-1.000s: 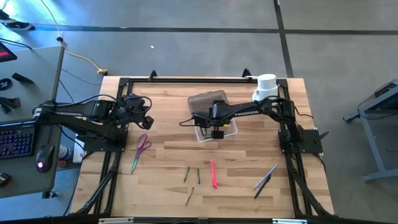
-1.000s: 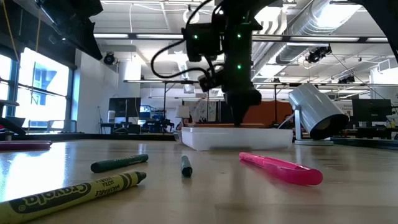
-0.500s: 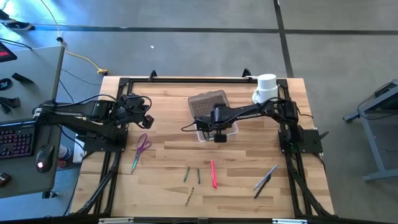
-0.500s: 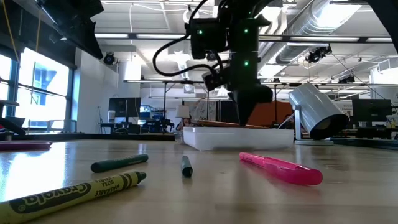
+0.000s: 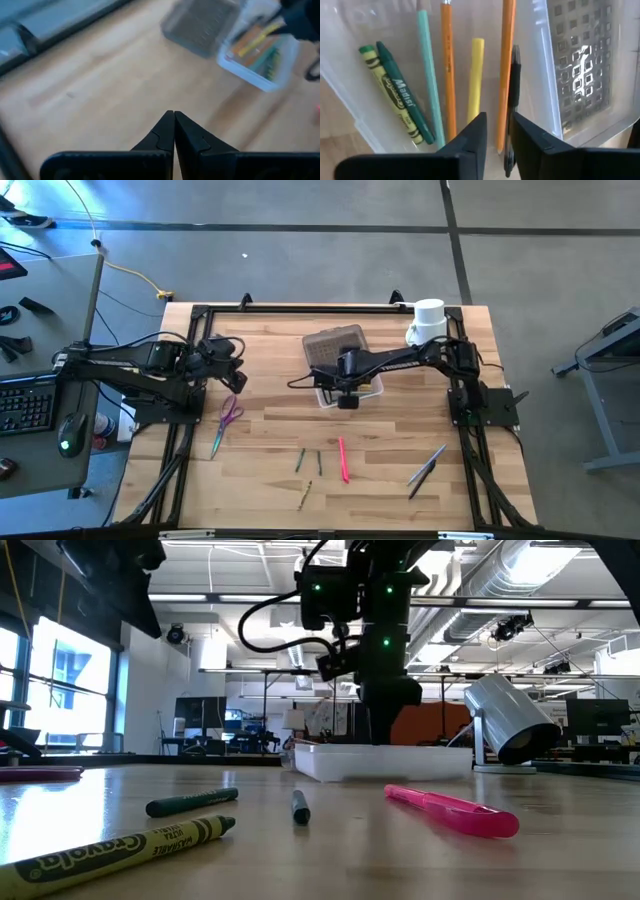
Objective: Pick & place school supplies into a supply box
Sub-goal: Put the scissor into the gray supply box
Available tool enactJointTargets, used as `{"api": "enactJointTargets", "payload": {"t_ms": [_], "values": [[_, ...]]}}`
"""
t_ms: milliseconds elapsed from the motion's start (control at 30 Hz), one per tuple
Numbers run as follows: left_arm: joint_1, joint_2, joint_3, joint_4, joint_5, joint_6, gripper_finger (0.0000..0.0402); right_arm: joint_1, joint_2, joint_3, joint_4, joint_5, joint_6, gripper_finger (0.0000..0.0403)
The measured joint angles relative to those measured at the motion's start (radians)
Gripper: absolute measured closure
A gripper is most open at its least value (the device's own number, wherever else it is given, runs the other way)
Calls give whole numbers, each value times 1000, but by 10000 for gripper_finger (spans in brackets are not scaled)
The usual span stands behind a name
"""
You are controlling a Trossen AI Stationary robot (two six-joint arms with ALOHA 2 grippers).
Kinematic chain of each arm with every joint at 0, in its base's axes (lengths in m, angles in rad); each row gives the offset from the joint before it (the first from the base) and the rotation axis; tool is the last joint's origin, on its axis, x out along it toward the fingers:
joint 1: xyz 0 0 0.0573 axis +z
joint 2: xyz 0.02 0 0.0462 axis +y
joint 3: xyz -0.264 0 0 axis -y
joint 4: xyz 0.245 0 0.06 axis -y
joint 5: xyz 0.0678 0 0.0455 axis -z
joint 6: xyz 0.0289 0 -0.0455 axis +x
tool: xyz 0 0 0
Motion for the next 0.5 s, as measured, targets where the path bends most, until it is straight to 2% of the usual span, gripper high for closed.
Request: {"api": "enactJointTargets", "payload": {"t_ms": [200,400,500], "values": [[0,7,-35,3,186,-50,356,14,0,0,14,74,9,304],[0,7,-173,6,322,-152,356,23,0,0,42,89,4,295],[0,7,-255,30,340,-178,356,22,1,0,47,69,29,295]]}}
